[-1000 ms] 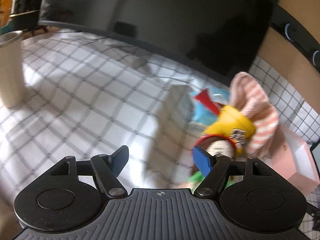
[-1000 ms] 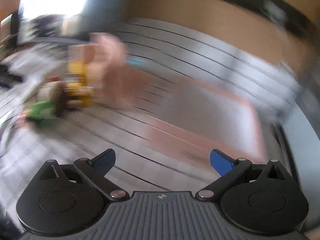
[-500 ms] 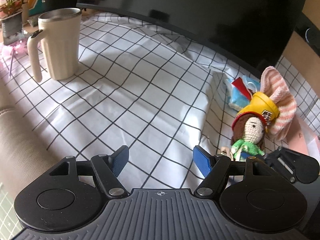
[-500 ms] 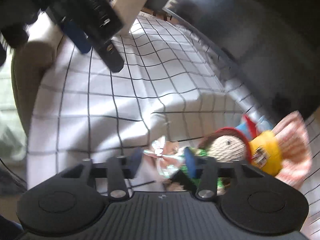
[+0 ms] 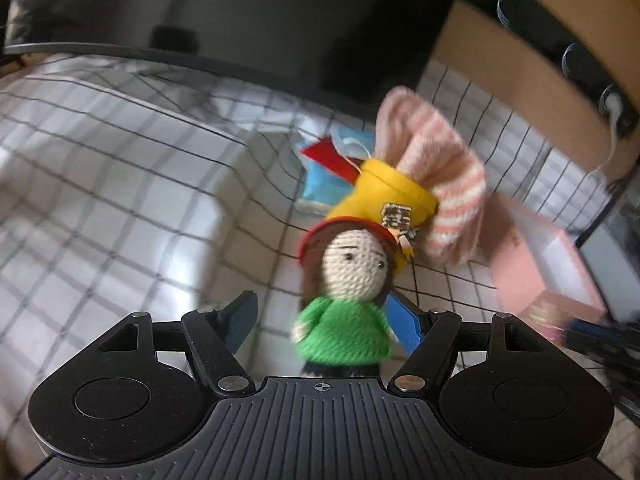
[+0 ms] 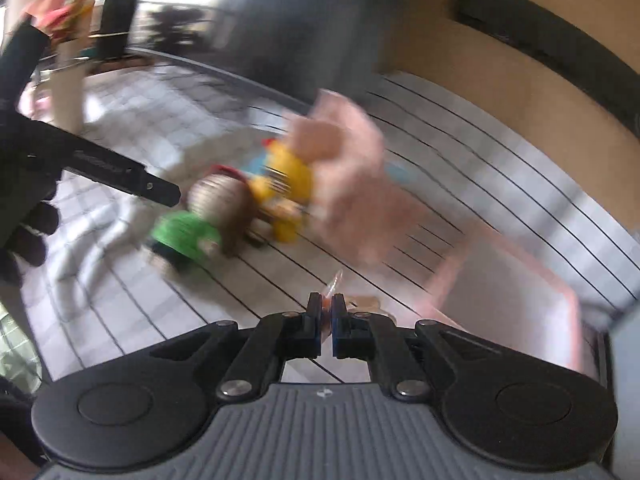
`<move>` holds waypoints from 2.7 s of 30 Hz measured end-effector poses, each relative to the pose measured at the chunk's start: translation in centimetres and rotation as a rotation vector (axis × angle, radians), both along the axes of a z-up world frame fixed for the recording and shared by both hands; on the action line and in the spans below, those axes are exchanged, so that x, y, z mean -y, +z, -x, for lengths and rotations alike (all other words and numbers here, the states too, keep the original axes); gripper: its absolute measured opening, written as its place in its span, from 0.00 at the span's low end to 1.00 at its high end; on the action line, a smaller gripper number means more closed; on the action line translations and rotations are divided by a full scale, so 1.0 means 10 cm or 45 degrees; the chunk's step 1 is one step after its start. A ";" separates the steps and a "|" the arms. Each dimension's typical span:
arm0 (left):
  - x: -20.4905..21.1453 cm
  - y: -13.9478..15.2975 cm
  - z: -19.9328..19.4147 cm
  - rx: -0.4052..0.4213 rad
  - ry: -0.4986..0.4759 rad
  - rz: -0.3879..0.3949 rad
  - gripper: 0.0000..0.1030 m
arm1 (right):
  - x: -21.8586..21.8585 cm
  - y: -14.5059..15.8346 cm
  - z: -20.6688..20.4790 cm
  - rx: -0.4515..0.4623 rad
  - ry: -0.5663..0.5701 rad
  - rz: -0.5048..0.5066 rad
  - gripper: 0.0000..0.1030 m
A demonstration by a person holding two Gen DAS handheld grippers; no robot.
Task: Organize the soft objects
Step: 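Reach to the crocheted doll and close the left tool on it, then lower the doll into the pink box and open the left tool, then grasp the black bead bracelet with the right tool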
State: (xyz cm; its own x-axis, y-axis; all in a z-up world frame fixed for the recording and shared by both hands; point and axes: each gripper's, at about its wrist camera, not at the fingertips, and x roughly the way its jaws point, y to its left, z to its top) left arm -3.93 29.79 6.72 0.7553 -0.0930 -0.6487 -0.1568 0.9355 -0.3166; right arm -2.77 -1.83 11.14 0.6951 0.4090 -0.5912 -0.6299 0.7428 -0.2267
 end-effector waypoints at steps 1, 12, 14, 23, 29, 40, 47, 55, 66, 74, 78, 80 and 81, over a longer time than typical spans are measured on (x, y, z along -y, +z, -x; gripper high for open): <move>0.09 -0.04 -0.13 -0.016 -0.005 -0.013 0.74 | 0.13 -0.01 0.00 -0.004 -0.036 -0.005 0.04; 0.55 -0.42 -0.90 -0.198 -0.092 -0.225 0.62 | 1.09 -0.08 0.03 -0.061 -0.333 -0.104 0.04; 0.63 -0.40 -0.85 -0.173 -0.121 -0.289 0.60 | 1.21 -0.04 0.03 -0.060 -0.356 -0.113 0.04; 1.40 0.13 -0.39 -0.070 -0.448 -0.218 0.59 | 1.73 -0.06 -0.02 -0.105 -0.484 -0.178 0.04; 2.15 1.01 -0.82 0.167 -0.660 -0.107 0.61 | 1.96 -0.04 0.04 -0.067 -0.512 -0.247 0.04; 2.75 0.67 -1.88 -0.046 -0.693 -0.033 0.58 | 2.24 -0.06 0.06 -0.022 -0.604 -0.327 0.04; 2.23 0.51 -1.06 0.065 -0.617 0.017 0.58 | 2.15 0.75 -0.37 0.145 -0.461 -0.449 0.04; 1.70 0.18 -0.43 -0.051 -0.441 -0.020 0.58 | 1.87 1.45 -1.05 0.155 -0.375 -0.584 0.74; 0.73 -0.15 -0.16 -0.154 -0.074 0.012 0.58 | 1.35 0.67 -0.78 0.071 -0.495 -0.415 0.91; 0.56 -0.21 -0.81 -0.115 -0.055 -0.036 0.58 | 0.84 0.28 -0.30 -0.114 -0.387 -0.398 0.93; 0.54 -0.31 -1.12 -0.173 -0.049 -0.120 0.58 | 0.82 0.22 -0.22 -0.142 -0.345 -0.365 0.93; 0.51 -0.38 -1.22 -0.207 -0.055 -0.107 0.58 | 0.87 0.21 -0.21 -0.153 -0.369 -0.355 0.93; 0.51 -0.39 -1.24 -0.191 -0.061 -0.106 0.59 | 0.90 0.19 -0.21 -0.159 -0.388 -0.349 0.93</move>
